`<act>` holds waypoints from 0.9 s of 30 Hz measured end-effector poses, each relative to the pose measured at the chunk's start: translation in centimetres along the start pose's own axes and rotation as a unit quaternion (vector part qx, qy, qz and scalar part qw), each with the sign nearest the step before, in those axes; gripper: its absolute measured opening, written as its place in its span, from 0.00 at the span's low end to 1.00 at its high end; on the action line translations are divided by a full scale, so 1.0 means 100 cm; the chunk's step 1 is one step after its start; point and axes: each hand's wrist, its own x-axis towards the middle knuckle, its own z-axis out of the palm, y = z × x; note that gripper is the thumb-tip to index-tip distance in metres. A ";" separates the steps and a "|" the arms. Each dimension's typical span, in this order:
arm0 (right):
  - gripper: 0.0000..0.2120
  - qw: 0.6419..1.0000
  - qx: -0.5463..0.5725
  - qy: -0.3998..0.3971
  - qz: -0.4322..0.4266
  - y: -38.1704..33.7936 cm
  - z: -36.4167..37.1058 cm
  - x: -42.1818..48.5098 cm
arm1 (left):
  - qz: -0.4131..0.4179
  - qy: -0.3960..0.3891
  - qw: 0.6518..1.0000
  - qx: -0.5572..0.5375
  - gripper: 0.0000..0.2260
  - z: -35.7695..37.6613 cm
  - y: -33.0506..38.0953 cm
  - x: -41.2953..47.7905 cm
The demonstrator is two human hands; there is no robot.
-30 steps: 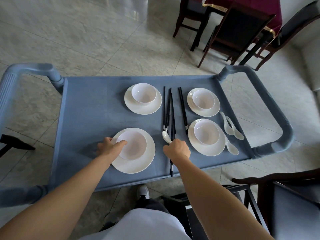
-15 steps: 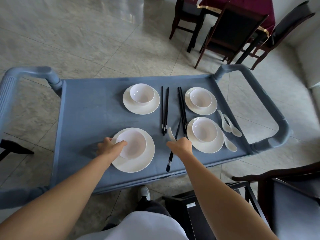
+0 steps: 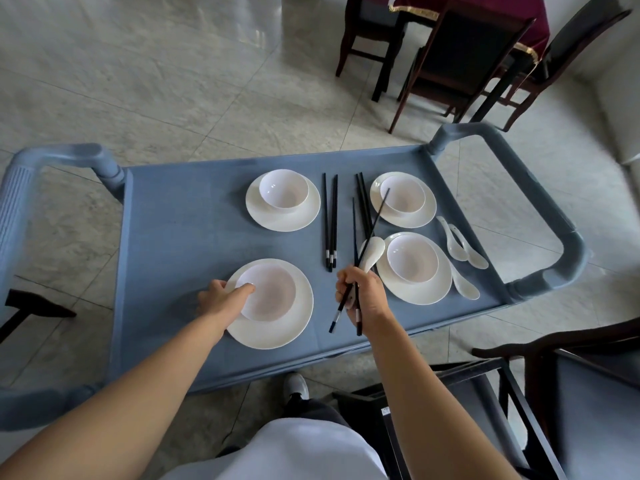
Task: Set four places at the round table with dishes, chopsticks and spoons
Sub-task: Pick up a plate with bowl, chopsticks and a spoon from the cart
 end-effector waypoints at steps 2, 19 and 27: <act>0.08 1.000 -0.018 0.005 0.002 -0.003 0.003 0.001 | 0.001 0.002 1.000 0.003 0.30 -0.001 0.002 0.000; 0.26 0.906 -0.421 -0.034 -0.021 0.032 0.028 0.012 | -0.007 0.031 0.998 -0.052 0.23 0.009 -0.016 -0.024; 0.15 0.884 -0.462 -0.058 -0.033 0.042 0.025 0.020 | -0.013 0.071 0.992 -0.099 0.22 0.023 -0.024 -0.033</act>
